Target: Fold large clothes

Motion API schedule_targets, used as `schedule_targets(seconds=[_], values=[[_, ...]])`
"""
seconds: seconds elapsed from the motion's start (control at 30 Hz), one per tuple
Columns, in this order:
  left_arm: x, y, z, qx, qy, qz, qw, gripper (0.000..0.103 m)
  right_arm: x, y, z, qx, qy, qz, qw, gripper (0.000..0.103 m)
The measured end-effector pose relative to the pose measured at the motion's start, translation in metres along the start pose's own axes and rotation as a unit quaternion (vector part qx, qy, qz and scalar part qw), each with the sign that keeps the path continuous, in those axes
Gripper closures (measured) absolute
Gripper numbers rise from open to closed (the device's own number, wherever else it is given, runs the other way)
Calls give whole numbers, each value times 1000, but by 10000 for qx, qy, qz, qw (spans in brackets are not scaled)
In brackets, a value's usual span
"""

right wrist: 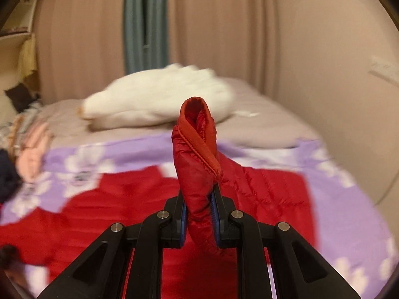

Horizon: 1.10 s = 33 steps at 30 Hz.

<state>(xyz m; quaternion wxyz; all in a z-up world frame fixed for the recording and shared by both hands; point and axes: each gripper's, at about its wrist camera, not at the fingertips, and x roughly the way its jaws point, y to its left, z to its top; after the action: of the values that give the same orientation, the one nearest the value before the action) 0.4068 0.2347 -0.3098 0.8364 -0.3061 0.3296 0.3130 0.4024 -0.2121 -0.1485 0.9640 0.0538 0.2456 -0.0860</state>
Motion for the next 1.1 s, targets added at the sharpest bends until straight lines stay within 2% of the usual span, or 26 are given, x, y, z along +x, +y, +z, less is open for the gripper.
schedule_targets(seconds=[0.1,0.23,0.3,0.4,0.5,0.57,0.6,0.63,0.67,0.7,0.73,0.8,0.93,1.0,1.1], values=[[1,-2,-2,69,-43,58,10000,79,17,50,-7,-168,120,265,9994,86],[2,2,-2,-5,-67,-63,10000,77,34,112,-27,-371,434,1008,9933,86],[1,6,-3,-34,-89,-181,9998,77,37,131,-38,-495,579,1158,9903,86],[2,11,-4,-152,-85,-314,9994,77,47,155,-53,-697,746,1164,9879,86],[2,8,-6,-125,-117,-296,9994,76,53,164,-63,-800,900,1190,9856,85],[1,7,-6,-99,-124,-273,9995,76,54,165,-62,-802,949,1239,9845,80],[2,7,-6,-102,-126,-279,9995,76,53,167,-61,-838,969,1292,9833,73],[2,8,-6,-114,-128,-299,9994,76,50,167,-59,-901,1005,1410,9808,57],[2,9,-6,-129,-128,-326,9993,75,47,169,-56,-931,1014,1459,9797,46],[2,10,-6,-145,-127,-363,9992,75,39,166,-52,-915,925,1497,9801,23],[3,11,-5,-163,-124,-416,9989,75,35,166,-51,-894,835,1517,9808,11],[3,13,-6,-202,-124,-535,9983,70,19,164,-45,-958,621,1678,9792,11],[3,11,-6,-195,-133,-637,9977,64,1,157,-37,-1152,368,1626,9793,11],[3,8,-6,-128,-127,-610,9980,59,-7,139,-31,-1160,99,1368,9837,11],[4,3,-5,-28,-89,-616,9981,52,-3,95,-23,-939,-207,625,9934,11]])
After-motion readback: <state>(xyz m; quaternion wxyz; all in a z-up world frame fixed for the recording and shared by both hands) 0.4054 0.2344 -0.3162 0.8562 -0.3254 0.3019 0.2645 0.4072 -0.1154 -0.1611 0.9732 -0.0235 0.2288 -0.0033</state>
